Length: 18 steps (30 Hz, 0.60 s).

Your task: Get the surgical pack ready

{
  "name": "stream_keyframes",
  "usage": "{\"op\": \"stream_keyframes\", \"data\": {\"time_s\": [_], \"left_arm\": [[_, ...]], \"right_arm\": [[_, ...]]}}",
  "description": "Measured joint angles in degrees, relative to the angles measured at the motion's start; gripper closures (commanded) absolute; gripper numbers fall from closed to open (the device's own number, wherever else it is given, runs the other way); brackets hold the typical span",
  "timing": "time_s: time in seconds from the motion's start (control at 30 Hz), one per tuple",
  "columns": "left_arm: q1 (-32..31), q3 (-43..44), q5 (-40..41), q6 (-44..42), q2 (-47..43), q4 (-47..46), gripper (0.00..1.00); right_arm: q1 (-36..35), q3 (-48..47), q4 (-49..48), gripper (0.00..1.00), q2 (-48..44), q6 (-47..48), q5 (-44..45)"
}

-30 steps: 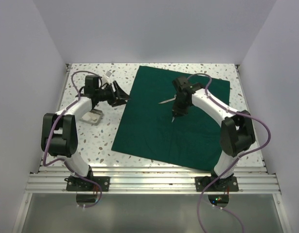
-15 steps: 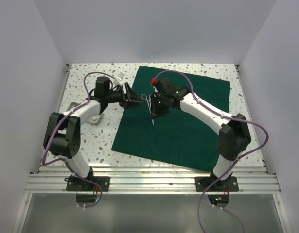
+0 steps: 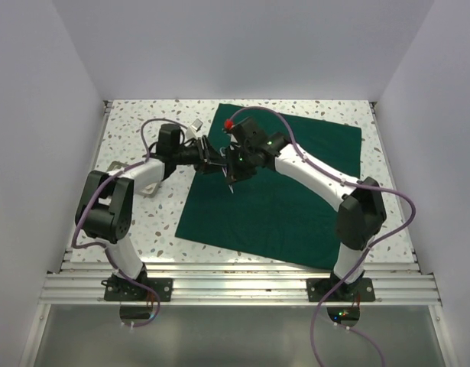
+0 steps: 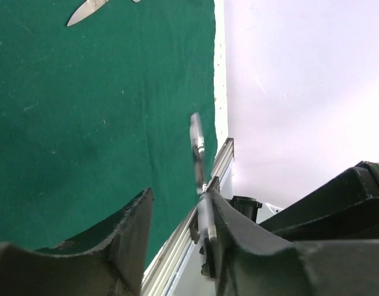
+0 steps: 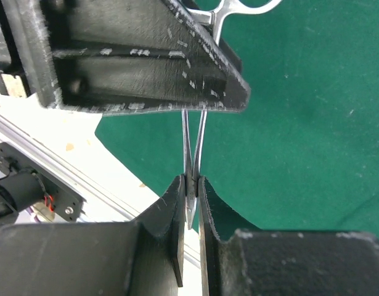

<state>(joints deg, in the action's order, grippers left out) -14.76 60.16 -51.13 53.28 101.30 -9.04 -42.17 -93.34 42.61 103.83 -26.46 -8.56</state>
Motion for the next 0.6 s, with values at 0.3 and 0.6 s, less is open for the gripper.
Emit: {"op": "stream_keyframes", "data": {"time_s": [0.3,0.6], "left_arm": [[1.2,0.8,-0.6,0.9,0.5,-0.3,1.0],[18.4,0.8,7.5,-10.7,-1.4,13.5,1.0]], "right_arm": [[0.2,-5.7,3.8,0.21,5.0,0.4,1.9],[8.9,-18.2,10.9,0.01,11.3,-2.3,5.6]]}}
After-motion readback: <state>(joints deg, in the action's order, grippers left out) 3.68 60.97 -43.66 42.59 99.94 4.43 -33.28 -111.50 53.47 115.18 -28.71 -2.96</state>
